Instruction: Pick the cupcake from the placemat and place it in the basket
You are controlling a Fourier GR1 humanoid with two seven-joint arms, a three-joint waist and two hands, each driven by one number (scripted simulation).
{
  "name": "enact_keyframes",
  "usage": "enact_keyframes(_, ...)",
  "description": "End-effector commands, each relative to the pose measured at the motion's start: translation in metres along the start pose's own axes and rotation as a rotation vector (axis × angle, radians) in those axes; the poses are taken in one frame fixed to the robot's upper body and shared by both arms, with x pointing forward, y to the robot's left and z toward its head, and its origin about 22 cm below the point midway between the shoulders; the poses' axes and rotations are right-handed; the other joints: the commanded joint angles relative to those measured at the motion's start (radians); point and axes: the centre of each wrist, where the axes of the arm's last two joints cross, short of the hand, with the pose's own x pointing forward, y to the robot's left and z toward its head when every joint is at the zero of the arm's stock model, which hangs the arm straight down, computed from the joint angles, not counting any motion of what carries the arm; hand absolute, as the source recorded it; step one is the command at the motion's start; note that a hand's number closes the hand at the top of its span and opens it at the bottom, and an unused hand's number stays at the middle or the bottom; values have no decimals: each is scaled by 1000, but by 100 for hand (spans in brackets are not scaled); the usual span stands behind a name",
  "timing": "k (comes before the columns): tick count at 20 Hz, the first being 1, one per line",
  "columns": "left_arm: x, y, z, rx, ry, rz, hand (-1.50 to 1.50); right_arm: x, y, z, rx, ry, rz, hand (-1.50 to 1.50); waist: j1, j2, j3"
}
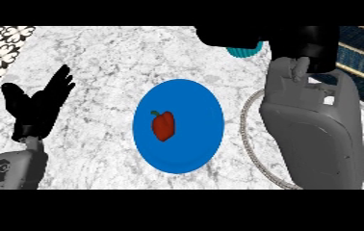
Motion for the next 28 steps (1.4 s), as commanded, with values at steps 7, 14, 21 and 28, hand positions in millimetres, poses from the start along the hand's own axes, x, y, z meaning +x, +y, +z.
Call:
enact_keyframes(7, 1, 10, -3, 6, -23, 1, 0, 7, -33, -79, -169, 110, 68, 150, 12, 5, 0)
enact_keyframes(14, 5, -14, -3, -7, -19, -22, 0, -59, -71, -119, -282, 193, 227, 150, 4, 5, 1)
enact_keyframes(21, 12, 7, -10, 1, -9, -8, 0, -107, -91, -141, -290, 227, 211, 150, 4, 5, 1)
enact_keyframes(28, 6, -9, 2, 4, -3, 8, 0, -157, -100, -147, -310, 213, 220, 150, 5, 3, 1)
